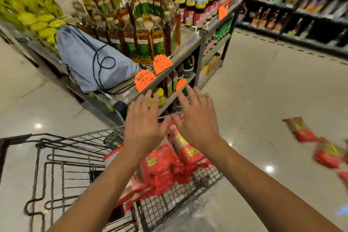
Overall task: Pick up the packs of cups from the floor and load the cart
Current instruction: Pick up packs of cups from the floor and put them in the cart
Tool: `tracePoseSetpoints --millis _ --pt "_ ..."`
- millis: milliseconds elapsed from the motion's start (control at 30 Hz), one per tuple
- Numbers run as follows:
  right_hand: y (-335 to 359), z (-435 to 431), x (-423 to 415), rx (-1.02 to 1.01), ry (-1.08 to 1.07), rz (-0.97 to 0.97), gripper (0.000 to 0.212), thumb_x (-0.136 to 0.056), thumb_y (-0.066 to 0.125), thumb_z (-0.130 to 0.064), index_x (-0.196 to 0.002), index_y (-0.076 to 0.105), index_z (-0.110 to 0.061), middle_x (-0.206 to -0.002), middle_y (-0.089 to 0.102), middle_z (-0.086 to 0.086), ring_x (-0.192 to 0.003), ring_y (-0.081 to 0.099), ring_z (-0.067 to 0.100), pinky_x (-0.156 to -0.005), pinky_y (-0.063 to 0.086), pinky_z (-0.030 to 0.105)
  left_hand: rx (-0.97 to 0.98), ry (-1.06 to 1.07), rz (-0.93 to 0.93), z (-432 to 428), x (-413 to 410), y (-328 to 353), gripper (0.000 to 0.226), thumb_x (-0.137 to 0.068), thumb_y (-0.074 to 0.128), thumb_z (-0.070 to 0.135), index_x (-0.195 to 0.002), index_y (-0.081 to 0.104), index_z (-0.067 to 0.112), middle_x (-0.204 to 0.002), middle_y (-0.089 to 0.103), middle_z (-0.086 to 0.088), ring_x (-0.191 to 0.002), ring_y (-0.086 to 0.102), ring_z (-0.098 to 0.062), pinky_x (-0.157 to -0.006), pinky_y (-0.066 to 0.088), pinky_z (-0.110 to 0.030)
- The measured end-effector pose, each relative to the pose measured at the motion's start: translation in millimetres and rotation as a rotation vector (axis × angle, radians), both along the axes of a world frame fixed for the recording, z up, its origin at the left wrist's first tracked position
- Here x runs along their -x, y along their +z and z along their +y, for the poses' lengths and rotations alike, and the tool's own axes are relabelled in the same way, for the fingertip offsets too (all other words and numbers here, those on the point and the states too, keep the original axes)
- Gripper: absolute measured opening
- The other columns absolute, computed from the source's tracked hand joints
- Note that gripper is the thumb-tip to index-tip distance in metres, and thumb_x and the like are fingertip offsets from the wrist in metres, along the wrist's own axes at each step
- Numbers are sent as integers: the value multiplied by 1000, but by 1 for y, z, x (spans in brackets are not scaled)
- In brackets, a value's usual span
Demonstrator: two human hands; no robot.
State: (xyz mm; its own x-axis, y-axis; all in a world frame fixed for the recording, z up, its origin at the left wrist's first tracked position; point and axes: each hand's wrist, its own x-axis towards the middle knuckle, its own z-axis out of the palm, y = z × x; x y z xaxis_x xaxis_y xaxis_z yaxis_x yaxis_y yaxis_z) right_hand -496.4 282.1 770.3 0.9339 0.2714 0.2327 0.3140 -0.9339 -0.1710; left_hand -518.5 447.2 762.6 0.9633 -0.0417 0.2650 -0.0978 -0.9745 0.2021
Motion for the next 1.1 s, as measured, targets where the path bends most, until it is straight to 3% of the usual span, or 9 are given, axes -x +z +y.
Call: tracePoseSetpoints --millis 200,300,667,867,1100 --pt "61 -75 79 41 -288 -124 75 -93 51 -57 -155 39 -17 -159 41 19 -149 34 38 -120 23 60 -104 -256 -186 -74 25 73 71 -96 48 53 -150 43 6 -153 45 -21 -139 42 -42 -114 35 -59" --pt "73 -134 114 46 -458 -141 75 -93 51 -56 -156 38 -18 -161 38 18 -150 31 38 -120 22 60 -135 -403 -200 -136 35 91 75 -90 58 51 -150 42 7 -153 45 -21 -139 41 -43 -116 32 -60" --pt "48 -388 213 50 -991 -81 76 -95 47 -61 -158 35 -20 -165 32 16 -154 25 36 -123 18 60 -154 -866 -188 -427 58 83 78 -90 61 50 -154 40 9 -160 39 -19 -145 39 -42 -119 30 -60" --pt "41 -517 214 -33 -1079 -84 76 -94 48 -61 -157 35 -21 -165 32 13 -154 25 36 -122 17 58 -227 -965 -205 -570 51 73 79 -90 58 53 -155 36 13 -162 38 -16 -146 39 -40 -121 28 -58" --pt "29 -622 175 -52 -1064 -39 76 -96 44 -60 -160 29 -22 -167 28 12 -156 18 33 -123 16 57 -288 -980 -169 -671 7 60 79 -91 58 53 -156 35 14 -163 37 -16 -148 38 -39 -121 27 -57"
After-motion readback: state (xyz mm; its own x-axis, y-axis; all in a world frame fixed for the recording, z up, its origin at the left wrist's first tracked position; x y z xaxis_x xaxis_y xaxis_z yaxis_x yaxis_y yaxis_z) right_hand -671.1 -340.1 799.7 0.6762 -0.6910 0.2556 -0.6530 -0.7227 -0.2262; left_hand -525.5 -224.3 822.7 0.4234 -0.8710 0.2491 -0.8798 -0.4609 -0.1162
